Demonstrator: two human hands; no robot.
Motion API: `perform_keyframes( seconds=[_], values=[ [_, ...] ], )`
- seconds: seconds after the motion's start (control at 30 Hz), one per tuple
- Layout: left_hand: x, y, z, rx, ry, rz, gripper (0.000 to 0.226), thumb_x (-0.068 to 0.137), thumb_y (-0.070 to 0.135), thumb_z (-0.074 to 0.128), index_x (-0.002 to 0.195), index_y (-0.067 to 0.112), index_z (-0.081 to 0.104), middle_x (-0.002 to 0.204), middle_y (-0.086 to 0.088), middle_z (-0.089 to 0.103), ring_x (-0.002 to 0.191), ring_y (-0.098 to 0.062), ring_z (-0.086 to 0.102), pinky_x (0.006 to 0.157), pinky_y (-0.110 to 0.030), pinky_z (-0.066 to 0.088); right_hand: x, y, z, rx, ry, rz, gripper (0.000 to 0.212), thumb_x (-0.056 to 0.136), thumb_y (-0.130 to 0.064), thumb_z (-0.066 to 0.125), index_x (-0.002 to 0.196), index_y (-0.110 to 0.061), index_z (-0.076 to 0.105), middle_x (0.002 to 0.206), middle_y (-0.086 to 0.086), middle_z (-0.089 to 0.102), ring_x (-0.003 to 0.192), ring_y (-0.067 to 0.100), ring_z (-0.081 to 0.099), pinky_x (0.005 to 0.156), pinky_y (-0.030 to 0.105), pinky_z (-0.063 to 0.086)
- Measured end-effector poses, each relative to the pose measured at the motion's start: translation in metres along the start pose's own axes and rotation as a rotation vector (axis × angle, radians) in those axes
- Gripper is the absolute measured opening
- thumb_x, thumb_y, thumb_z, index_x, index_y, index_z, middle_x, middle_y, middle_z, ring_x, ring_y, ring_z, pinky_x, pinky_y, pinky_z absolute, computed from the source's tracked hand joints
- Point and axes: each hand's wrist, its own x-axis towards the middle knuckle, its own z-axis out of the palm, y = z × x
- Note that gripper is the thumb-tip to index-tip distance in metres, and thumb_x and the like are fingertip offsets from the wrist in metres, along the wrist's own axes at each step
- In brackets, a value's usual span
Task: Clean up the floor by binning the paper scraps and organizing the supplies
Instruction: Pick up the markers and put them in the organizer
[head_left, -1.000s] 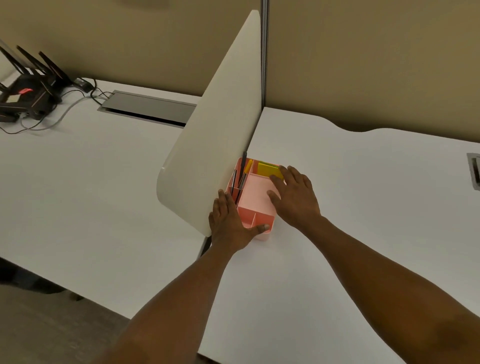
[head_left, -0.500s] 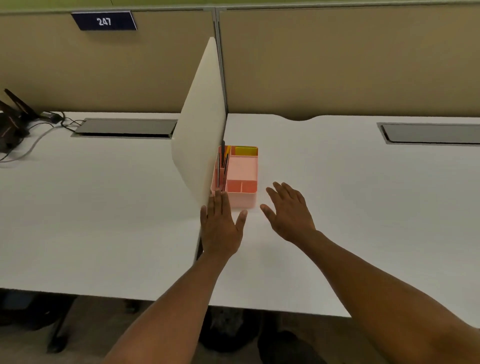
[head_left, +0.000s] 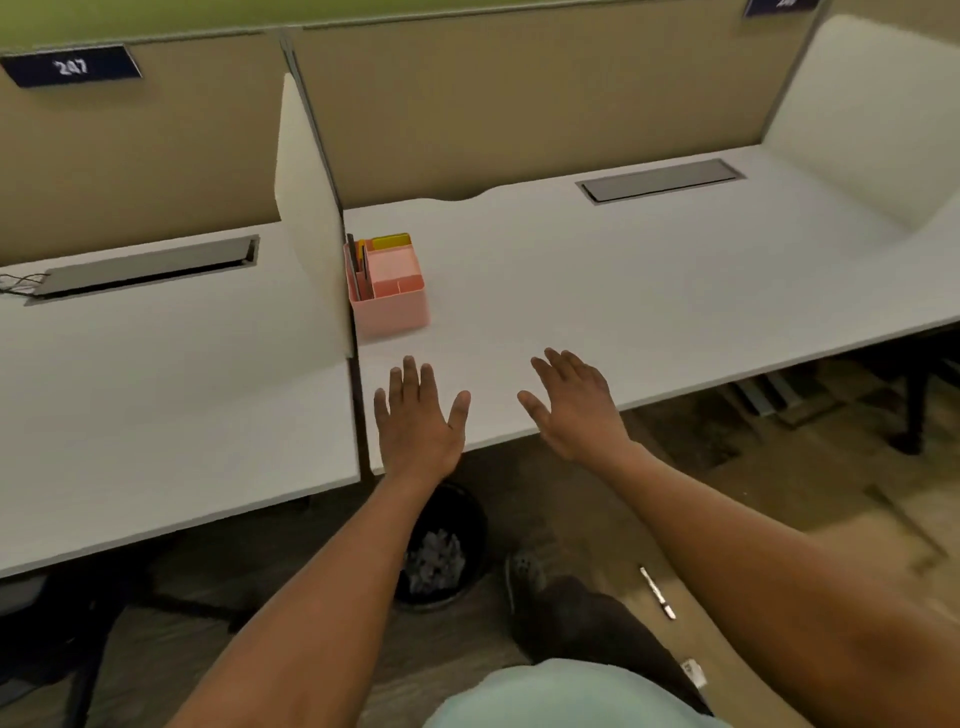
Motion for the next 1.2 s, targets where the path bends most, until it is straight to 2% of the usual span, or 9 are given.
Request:
perform_keyframes(
  seconds=[0.13,0.27,0.43,0.53,0.6,0.8,0.87,1.0,1.2],
  values=[
    [-0.027,0.023,-0.002,-0.041,-0.022,0.042,0.076,0.094,0.065,0.013,0.153,0.018,0.012,0.163,-0.004,-0.001,0.15,-0.022,-0.004,0.12,-0.044,-0.004,-0.048,0.026,-0.018,-0.006,0.031,0.069,0.065,0.096,-0.063,0.019,0.15,-0.027,0.021,0.161,-0.002,0.017,0.149,0.019,0.01,0.119,0.04,0.007],
    [-0.046,0.053,0.002,-0.1,-0.006,0.113,0.069,0.096,0.058,0.025,0.151,0.016,0.021,0.162,-0.006,0.01,0.15,-0.023,0.003,0.12,-0.044,-0.001,-0.091,0.06,-0.03,-0.022,0.053,0.168,0.065,0.095,-0.064,0.02,0.149,-0.027,0.022,0.16,-0.001,0.02,0.149,0.02,0.012,0.119,0.041,0.008],
    [-0.077,0.088,0.022,-0.3,-0.012,0.209,0.053,0.096,0.041,0.045,0.143,0.015,0.041,0.153,-0.006,0.037,0.145,-0.025,0.024,0.121,-0.044,0.015,-0.14,0.113,-0.027,-0.002,0.041,0.298,0.063,0.095,-0.062,0.024,0.146,-0.025,0.03,0.157,0.001,0.028,0.147,0.02,0.019,0.118,0.043,0.016],
    [-0.099,0.108,0.045,-0.418,-0.007,0.267,0.044,0.092,0.032,0.052,0.132,0.013,0.053,0.137,-0.006,0.055,0.133,-0.026,0.043,0.115,-0.047,0.03,-0.167,0.148,-0.015,0.03,0.02,0.374,0.06,0.096,-0.06,0.028,0.144,-0.025,0.035,0.155,0.002,0.033,0.145,0.02,0.024,0.117,0.043,0.021],
    [-0.11,0.12,0.067,-0.451,-0.02,0.278,0.039,0.092,0.027,0.055,0.129,0.014,0.057,0.131,-0.004,0.059,0.128,-0.022,0.048,0.113,-0.046,0.034,-0.183,0.174,-0.004,0.046,-0.005,0.39,0.059,0.096,-0.058,0.03,0.143,-0.023,0.037,0.153,0.002,0.036,0.143,0.02,0.027,0.115,0.043,0.025],
    [-0.143,0.163,0.154,-0.473,-0.119,0.129,0.03,0.092,0.019,0.057,0.12,0.011,0.064,0.12,-0.004,0.066,0.117,-0.02,0.056,0.105,-0.039,0.042,-0.221,0.258,0.05,0.13,-0.082,0.412,0.049,0.097,-0.048,0.039,0.132,-0.017,0.05,0.136,0.007,0.054,0.128,0.024,0.046,0.104,0.039,0.038],
    [-0.15,0.182,0.189,-0.422,-0.176,0.073,0.029,0.092,0.018,0.057,0.118,0.01,0.065,0.12,-0.005,0.067,0.117,-0.02,0.057,0.105,-0.036,0.041,-0.227,0.29,0.075,0.153,-0.185,0.379,0.044,0.097,-0.045,0.042,0.128,-0.016,0.054,0.129,0.007,0.058,0.121,0.026,0.05,0.1,0.038,0.041],
    [-0.156,0.215,0.261,-0.347,-0.318,-0.095,0.032,0.093,0.022,0.056,0.123,0.013,0.063,0.123,-0.004,0.066,0.118,-0.022,0.055,0.102,-0.034,0.041,-0.229,0.348,0.134,0.186,-0.389,0.297,0.041,0.097,-0.042,0.044,0.128,-0.017,0.054,0.13,0.005,0.059,0.121,0.026,0.051,0.1,0.036,0.043],
    [-0.161,0.217,0.398,-0.225,-0.489,-0.291,0.031,0.092,0.021,0.051,0.119,0.015,0.064,0.114,-0.01,0.069,0.103,-0.029,0.062,0.086,-0.037,0.051,-0.213,0.424,0.259,0.18,-0.608,0.279,0.04,0.097,-0.04,0.045,0.131,-0.021,0.053,0.132,0.004,0.058,0.12,0.025,0.052,0.099,0.037,0.044]
  ],
)
